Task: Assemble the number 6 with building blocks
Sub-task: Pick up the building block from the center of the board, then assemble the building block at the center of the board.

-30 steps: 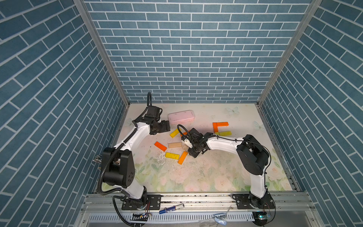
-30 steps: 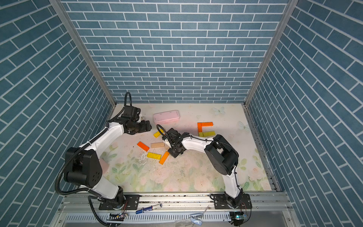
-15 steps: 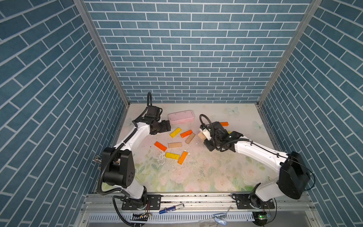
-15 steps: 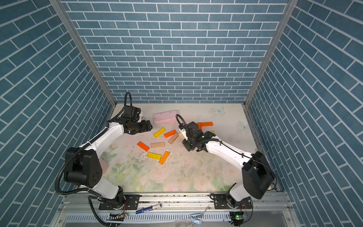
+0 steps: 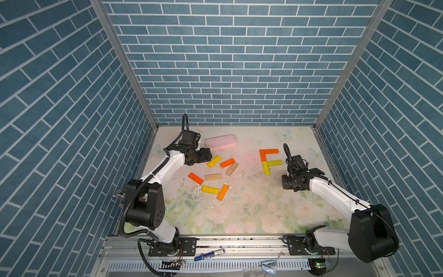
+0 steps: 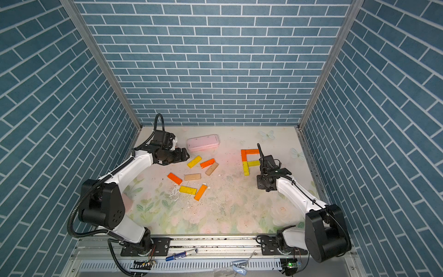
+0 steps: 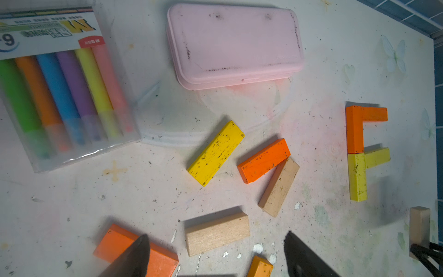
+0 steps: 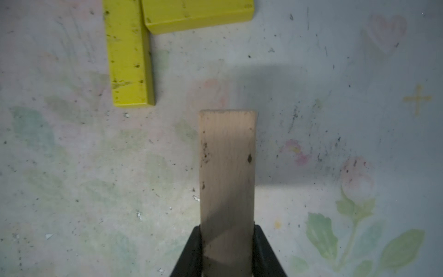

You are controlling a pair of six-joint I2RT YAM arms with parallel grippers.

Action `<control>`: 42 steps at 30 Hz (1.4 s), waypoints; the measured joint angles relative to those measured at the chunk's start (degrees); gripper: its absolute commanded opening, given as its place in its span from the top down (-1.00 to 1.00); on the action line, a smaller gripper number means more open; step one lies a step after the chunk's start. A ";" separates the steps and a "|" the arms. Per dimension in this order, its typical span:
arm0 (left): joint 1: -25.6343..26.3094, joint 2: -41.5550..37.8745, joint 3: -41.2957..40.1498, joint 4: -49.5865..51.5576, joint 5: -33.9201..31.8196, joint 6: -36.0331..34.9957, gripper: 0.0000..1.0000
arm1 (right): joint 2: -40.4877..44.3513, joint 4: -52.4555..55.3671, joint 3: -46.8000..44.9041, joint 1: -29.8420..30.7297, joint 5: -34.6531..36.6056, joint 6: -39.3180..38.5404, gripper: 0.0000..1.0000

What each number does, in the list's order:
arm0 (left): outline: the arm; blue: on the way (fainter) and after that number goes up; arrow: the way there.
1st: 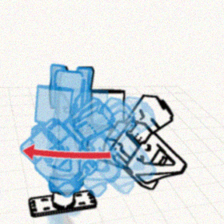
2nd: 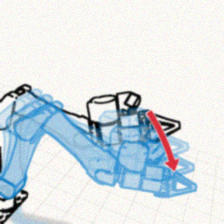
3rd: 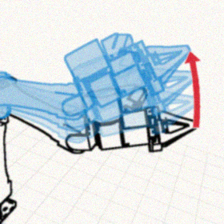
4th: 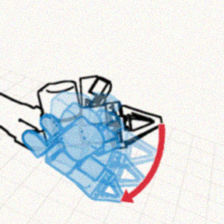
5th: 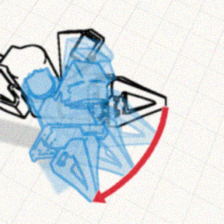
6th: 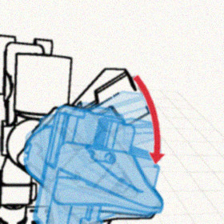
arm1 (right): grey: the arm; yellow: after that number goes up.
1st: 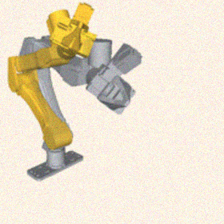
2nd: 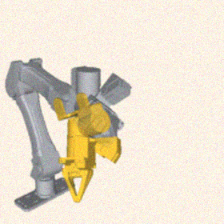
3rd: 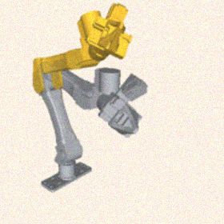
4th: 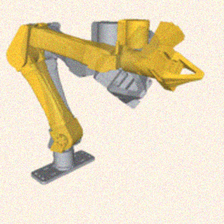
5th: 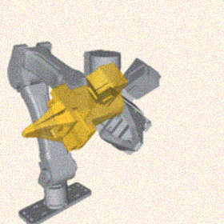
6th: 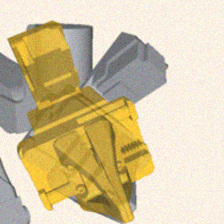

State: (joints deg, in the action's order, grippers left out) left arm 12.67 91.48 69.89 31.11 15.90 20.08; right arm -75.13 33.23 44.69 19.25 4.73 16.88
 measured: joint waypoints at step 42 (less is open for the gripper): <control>2.38 0.04 -0.02 0.00 1.14 -0.52 -0.77 | -27.15 7.72 19.19 -4.50 -4.15 -4.98 0.62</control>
State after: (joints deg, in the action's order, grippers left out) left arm 15.05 91.53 69.87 31.11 17.04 19.55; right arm -102.28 40.95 63.88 14.74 0.58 11.90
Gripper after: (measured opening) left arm 0.883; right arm 0.289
